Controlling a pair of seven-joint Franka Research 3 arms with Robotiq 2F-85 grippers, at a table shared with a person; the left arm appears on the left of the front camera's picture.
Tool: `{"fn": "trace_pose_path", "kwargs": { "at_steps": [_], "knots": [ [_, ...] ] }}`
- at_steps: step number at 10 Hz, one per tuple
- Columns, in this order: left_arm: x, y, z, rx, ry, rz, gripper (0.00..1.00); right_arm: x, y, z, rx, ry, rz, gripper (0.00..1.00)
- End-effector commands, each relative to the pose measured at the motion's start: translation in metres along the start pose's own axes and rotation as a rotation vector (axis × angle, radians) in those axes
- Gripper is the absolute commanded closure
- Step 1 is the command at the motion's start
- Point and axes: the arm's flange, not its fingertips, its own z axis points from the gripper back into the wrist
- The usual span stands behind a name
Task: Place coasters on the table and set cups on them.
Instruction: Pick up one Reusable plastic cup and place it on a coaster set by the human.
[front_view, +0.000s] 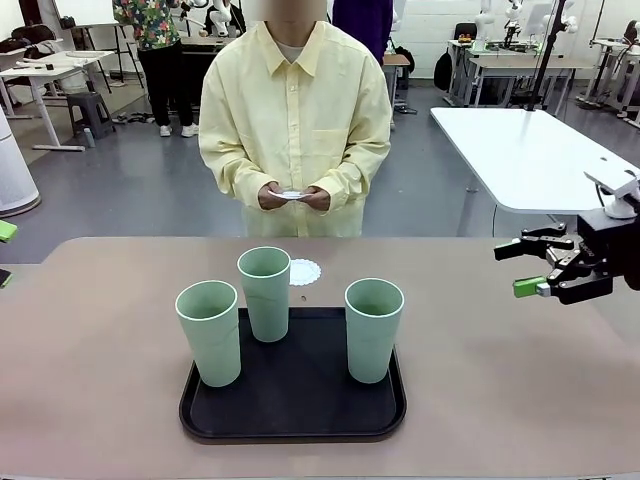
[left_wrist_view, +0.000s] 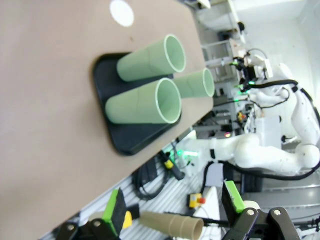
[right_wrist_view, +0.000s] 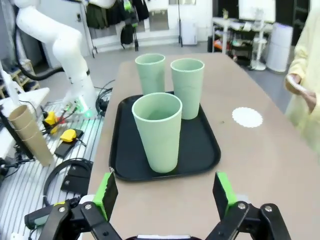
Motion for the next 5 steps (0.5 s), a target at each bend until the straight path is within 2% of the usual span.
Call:
{"fn": "trace_pose_path", "kwargs": {
  "at_steps": [1,5],
  "knots": [
    [0.0002,0.0003,0.0004,-0.018,-0.005,-0.02,0.0,0.0049,0.0024,0.0045,-0.002,-0.014,0.01,0.0],
    [0.0002,0.0003,0.0004,-0.018,-0.005,-0.02,0.0,0.0049,0.0024,0.0045,-0.002,-0.014,0.01,0.0]
  ]
}}
